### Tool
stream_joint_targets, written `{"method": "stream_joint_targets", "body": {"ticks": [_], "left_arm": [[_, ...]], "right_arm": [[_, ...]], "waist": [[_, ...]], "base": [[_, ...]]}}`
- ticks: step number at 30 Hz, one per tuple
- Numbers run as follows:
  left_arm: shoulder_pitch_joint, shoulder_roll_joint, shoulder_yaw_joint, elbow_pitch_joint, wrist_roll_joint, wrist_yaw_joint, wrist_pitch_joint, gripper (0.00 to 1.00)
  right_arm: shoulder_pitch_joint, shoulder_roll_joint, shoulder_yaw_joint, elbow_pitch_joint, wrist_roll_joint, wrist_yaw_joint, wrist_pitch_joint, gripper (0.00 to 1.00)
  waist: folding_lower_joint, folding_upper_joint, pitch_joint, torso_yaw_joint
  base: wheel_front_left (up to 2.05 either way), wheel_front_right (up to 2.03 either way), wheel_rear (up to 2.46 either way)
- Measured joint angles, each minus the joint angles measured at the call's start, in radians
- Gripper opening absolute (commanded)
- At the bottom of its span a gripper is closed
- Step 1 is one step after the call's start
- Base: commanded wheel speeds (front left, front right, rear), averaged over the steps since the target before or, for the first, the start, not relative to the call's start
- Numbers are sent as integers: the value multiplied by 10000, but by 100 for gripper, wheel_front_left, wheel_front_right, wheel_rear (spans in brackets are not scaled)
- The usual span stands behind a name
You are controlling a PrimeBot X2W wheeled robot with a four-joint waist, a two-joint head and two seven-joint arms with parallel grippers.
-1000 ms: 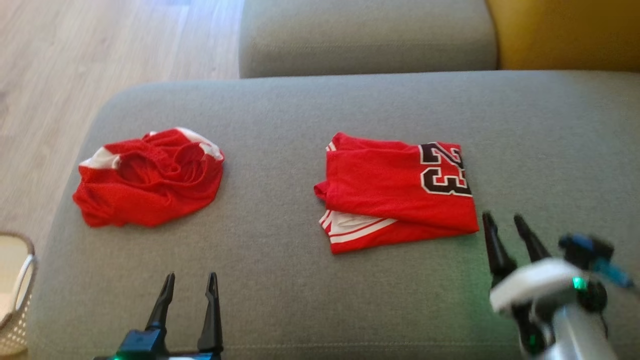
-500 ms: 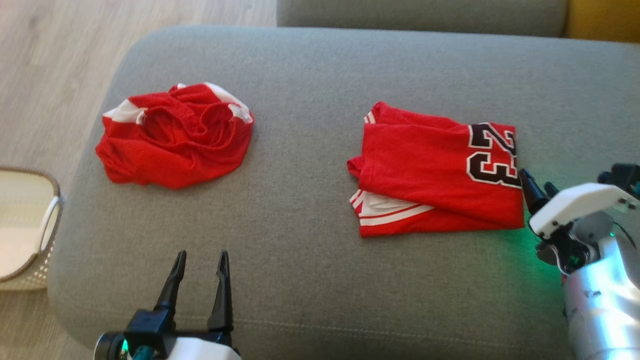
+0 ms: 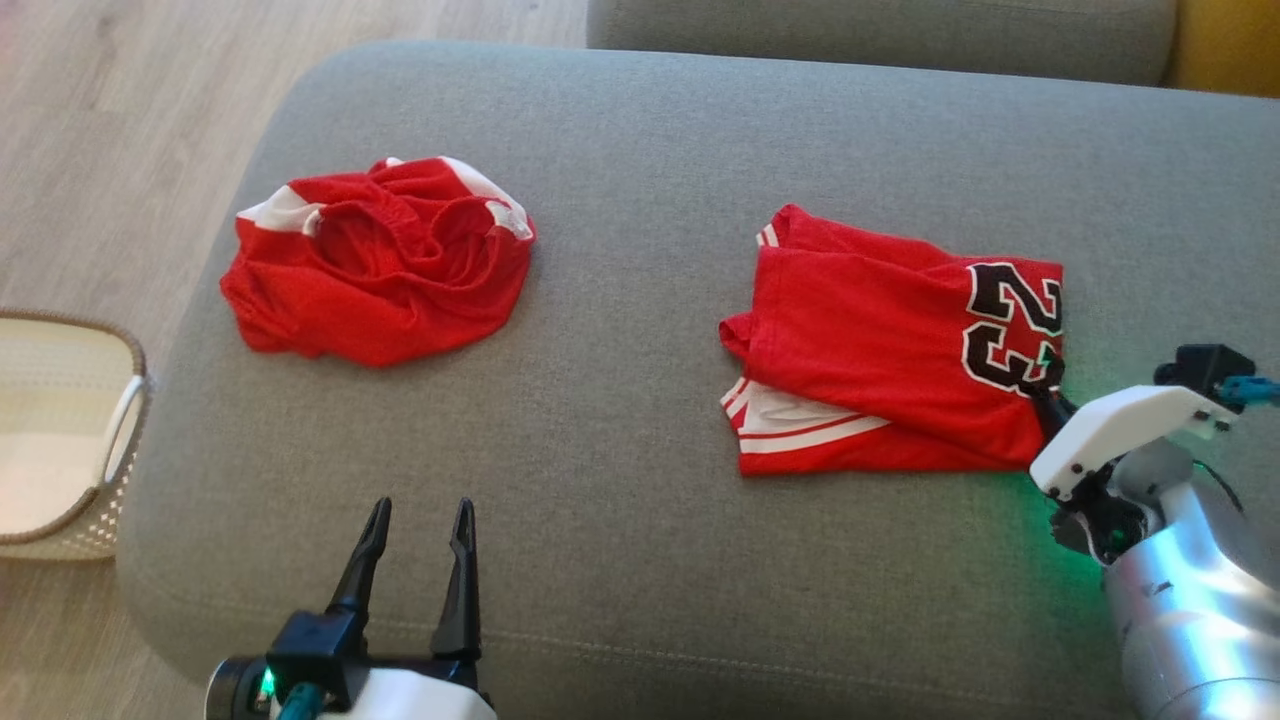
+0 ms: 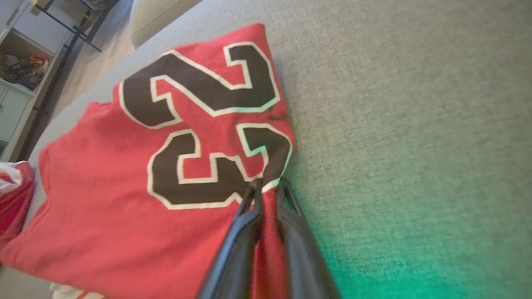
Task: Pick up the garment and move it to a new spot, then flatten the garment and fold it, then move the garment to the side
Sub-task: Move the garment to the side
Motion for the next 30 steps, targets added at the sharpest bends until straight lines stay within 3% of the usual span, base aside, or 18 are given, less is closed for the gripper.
{"method": "stream_joint_targets", "body": {"ticks": [7, 18, 30], "left_arm": [[0, 0, 4, 0, 2, -81, 0, 100], [-174, -2, 100, -213, 255, -403, 0, 100], [-861, 2, 464, -426, 629, -941, -2, 100]], "right_arm": [[-10, -374, 372, 73, -876, 2, -734, 0], [-1052, -2000, 1695, -907, -2155, 0, -1011, 0], [-1685, -2794, 1645, -2086, -2144, 0, -1070, 0]], "waist": [[0, 0, 39, -395], [1, 0, 515, -1836], [1, 0, 1459, -3084]], "base": [[0, 0, 0], [0, 0, 0], [0, 0, 0]]}}
